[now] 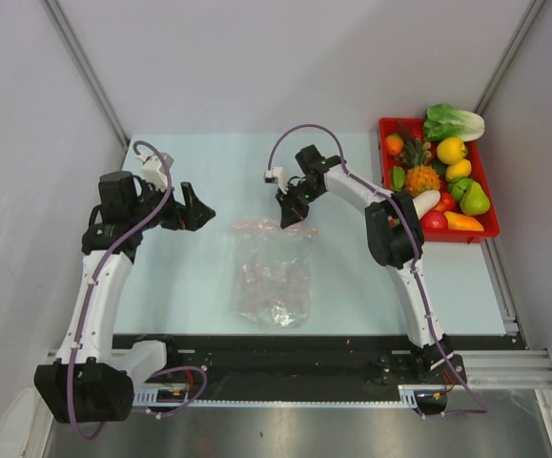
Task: Place the food in the zip-top bag and seal the zipper
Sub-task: Pick up the zipper food storage bag at the center of the board, then open the zipper of the food storage bag.
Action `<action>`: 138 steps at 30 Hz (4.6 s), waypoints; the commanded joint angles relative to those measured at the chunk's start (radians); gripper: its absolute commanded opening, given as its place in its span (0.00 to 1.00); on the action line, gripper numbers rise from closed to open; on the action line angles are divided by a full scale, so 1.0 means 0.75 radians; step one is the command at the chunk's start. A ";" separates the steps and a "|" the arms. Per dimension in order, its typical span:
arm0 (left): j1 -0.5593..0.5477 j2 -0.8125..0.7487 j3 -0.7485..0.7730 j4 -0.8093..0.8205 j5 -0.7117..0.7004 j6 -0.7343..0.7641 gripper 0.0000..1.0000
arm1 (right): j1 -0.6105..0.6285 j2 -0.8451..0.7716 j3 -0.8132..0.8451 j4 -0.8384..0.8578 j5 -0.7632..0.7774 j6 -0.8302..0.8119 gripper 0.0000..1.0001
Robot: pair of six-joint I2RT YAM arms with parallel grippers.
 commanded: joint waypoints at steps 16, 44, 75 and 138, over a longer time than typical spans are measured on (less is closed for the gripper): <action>0.065 0.372 0.674 -0.016 -0.012 0.062 0.94 | 0.189 -0.910 -0.452 0.365 0.219 -0.522 0.00; -0.491 0.481 0.906 -0.472 -0.063 0.373 0.77 | 0.410 -1.426 -1.113 0.916 0.334 -1.064 0.00; -0.559 0.671 0.894 -0.605 -0.004 0.422 0.19 | 0.402 -1.475 -1.228 1.169 0.281 -1.075 0.00; -0.673 0.699 0.689 0.007 -0.750 -0.423 0.00 | -0.328 -1.043 -1.130 0.674 0.476 1.114 0.00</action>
